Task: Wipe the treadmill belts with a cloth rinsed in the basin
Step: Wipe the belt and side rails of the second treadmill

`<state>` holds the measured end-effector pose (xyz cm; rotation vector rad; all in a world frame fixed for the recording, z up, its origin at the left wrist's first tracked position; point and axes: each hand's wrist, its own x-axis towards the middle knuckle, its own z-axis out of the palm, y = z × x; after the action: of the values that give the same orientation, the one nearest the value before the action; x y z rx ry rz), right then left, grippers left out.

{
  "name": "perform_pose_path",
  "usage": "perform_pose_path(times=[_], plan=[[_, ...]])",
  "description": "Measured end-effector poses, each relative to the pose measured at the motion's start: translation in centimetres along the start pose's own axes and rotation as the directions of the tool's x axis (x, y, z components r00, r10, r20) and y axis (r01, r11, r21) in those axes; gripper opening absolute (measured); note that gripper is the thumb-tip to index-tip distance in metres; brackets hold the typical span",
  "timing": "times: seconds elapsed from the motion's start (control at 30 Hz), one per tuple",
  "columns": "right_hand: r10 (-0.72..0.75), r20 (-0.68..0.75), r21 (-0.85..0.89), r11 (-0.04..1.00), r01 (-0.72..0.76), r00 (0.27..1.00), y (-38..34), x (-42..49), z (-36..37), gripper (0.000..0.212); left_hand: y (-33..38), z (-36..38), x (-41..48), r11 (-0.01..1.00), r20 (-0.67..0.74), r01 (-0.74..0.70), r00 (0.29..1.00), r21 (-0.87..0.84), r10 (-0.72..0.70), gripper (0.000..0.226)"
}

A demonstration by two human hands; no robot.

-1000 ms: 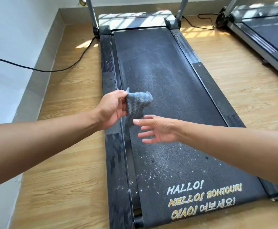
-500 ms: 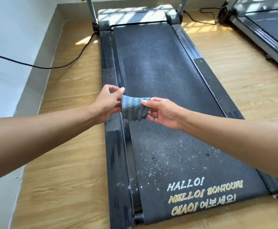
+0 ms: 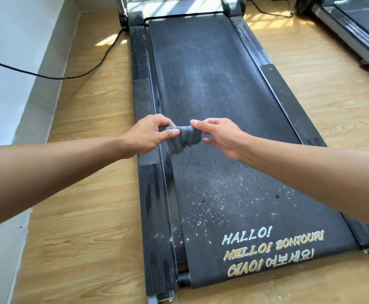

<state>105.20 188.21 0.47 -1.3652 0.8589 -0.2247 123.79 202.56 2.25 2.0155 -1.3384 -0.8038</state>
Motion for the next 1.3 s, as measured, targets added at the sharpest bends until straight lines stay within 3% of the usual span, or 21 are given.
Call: perform_pose_path(times=[0.07, 0.13, 0.2, 0.3, 0.37, 0.43, 0.53, 0.63, 0.67, 0.77, 0.83, 0.93, 1.03, 1.17, 1.3], plan=[[0.008, 0.1, 0.087, 0.996, -0.016, 0.995, -0.2, 0.2, 0.0, 0.027, -0.4, 0.4, 0.2, 0.996, 0.055, 0.013, 0.998, -0.094, -0.008, 0.02], [0.019, 0.158, 0.098, 0.995, -0.035, 0.987, -0.4, 0.3, 0.0, 0.04, -0.8, 0.8, 0.3, 0.986, 0.057, 0.033, 0.998, -0.161, -0.024, 0.02], [0.04, 0.171, 0.007, 0.999, -0.042, 0.984, -0.4, 0.4, 0.1, 0.053, -1.0, 1.2, 0.3, 0.976, 0.079, 0.063, 0.996, -0.209, -0.048, 0.021], [-0.045, 0.157, -0.243, 0.966, 0.082, 0.987, -0.9, 0.8, 0.4, 0.035, -1.9, 1.9, 0.5, 0.979, 0.104, 0.123, 0.989, -0.165, -0.107, 0.028], [-0.192, 0.123, -0.44, 0.869, 0.227, 0.974, -1.5, 1.4, 0.6, 0.027, -3.1, 2.2, 1.0, 0.987, 0.024, 0.153, 0.988, 0.049, -0.154, 0.027], [-0.285, 0.089, -0.638, 0.72, 0.274, 0.954, -1.3, 2.1, 1.1, 0.023, -4.6, 2.3, 1.3, 0.936, -0.055, 0.159, 0.987, 0.313, -0.149, 0.021], [-0.227, 0.214, -0.796, 0.523, 0.305, 0.95, 2.1, 1.1, 2.6, 0.024, -6.9, 2.3, 1.6, 0.808, 0.014, 0.011, 1.0, 0.589, -0.023, 0.026], [-0.006, 0.313, -0.87, 0.398, 0.29, 0.95, 6.9, -1.1, 4.4, 0.037, -7.9, 2.8, 2.4, 0.718, 0.04, -0.075, 0.997, 0.692, 0.065, 0.029], [-0.022, 0.285, -0.896, 0.35, 0.274, 0.958, 7.6, -1.4, 4.7, 0.039, -8.2, 2.9, 2.9, 0.718, 0.047, -0.088, 0.996, 0.69, 0.077, 0.031], [-0.324, 0.197, -0.956, 0.144, 0.254, 0.925, 8.0, -0.6, 5.3, 0.047, -9.1, 2.8, 4.3, 0.746, 0.123, -0.142, 0.989, 0.65, 0.081, 0.049], [-0.322, 0.124, -0.965, 0.18, 0.19, 0.938, 8.9, 0.5, 6.1, 0.053, -9.8, 2.7, 4.8, 0.716, 0.199, -0.18, 0.978, 0.674, 0.057, 0.058], [-0.151, 0.036, -0.974, 0.216, 0.069, 0.988, 12.0, 1.4, 8.6, 0.078, -10.1, 3.2, 5.2, 0.705, 0.314, -0.218, 0.949, 0.675, -0.006, 0.057], [-0.197, -0.043, -0.982, 0.188, -0.005, 0.979, 13.9, 1.8, 10.2, 0.083, -11.0, 2.9, 5.7, 0.684, 0.369, -0.271, 0.93, 0.677, 0.003, 0.057], [-0.251, 0.015, -0.982, 0.18, 0.062, 0.968, 15.2, -0.8, 10.5, 0.075, -11.3, 2.3, 5.9, 0.638, 0.399, -0.323, 0.917, 0.699, 0.028, 0.056], [-0.222, 0.048, -0.977, 0.192, 0.092, 0.974, 18.1, -10.1, 10.8, 0.075, -11.3, 2.4, 5.7, 0.614, 0.413, -0.333, 0.911, 0.716, 0.014, 0.059]])
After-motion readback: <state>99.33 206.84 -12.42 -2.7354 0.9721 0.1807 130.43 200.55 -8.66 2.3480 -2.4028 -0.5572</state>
